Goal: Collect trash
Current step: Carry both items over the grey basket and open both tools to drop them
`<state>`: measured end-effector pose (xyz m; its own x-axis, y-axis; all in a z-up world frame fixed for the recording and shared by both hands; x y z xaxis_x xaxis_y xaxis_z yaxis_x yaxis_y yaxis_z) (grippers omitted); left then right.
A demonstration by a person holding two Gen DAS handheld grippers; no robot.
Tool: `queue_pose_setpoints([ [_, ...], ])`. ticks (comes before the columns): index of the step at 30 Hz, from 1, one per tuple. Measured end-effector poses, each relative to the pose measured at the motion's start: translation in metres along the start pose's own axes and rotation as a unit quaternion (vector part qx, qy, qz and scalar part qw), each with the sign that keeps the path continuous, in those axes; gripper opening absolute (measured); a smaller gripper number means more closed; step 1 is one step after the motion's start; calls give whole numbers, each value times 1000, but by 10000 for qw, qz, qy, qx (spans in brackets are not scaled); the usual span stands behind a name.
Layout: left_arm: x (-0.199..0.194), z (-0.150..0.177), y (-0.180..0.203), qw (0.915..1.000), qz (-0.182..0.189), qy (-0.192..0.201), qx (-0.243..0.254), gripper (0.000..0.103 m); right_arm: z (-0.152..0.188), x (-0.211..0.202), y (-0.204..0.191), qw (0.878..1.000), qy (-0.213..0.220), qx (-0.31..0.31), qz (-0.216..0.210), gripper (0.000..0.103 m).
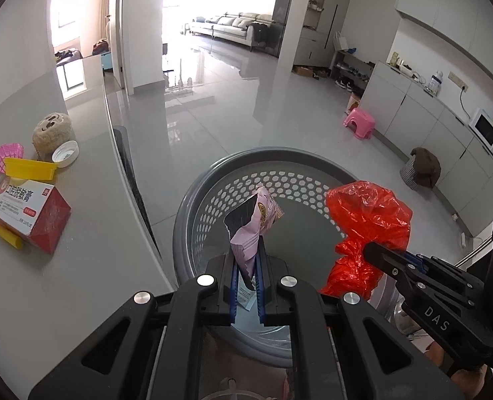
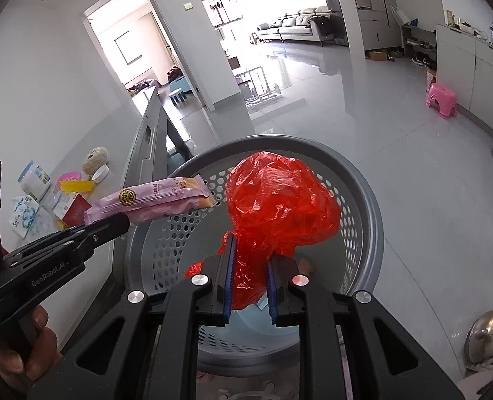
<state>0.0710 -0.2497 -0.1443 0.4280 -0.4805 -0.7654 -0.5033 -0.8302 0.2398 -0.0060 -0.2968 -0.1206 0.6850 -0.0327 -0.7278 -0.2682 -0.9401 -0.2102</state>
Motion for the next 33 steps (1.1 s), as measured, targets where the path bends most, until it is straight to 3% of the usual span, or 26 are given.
queue_pose_setpoints([
  [5, 4, 3, 2, 10000, -8, -89, 24, 10, -2, 3, 1, 10000, 6, 51, 19, 18],
  [9, 7, 2, 6, 9999, -59, -139, 44, 14, 0, 2, 9, 9999, 23, 121, 8, 30],
  [11, 8, 3, 6, 9998, -89, -149, 38, 23, 0, 1, 10, 9999, 51, 139, 8, 35],
  [13, 8, 4, 3, 9998, -127, -160, 29, 41, 0, -1, 11, 9999, 76, 147, 4, 39],
  [15, 7, 5, 1, 9997, -158, -164, 11, 49, 0, -2, 11, 9998, 92, 154, 9, 39],
  [33, -6, 4, -8, 9988, -494, 17, -18, 65, 0, -19, 8, 9996, 238, 126, 22, 51],
])
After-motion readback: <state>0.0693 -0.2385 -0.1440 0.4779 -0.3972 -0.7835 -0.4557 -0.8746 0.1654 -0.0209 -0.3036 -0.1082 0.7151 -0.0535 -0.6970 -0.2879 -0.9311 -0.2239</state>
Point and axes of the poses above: each gripper's, at about its wrist camera, not at the fingertips, and x roughly the way its jaws point, y to its right, z to its underside, the point moved 8 cm from there along x, roughly the way its jaws point, and after that the axes turned 9 degrees about -x, right-handed, at the moved point
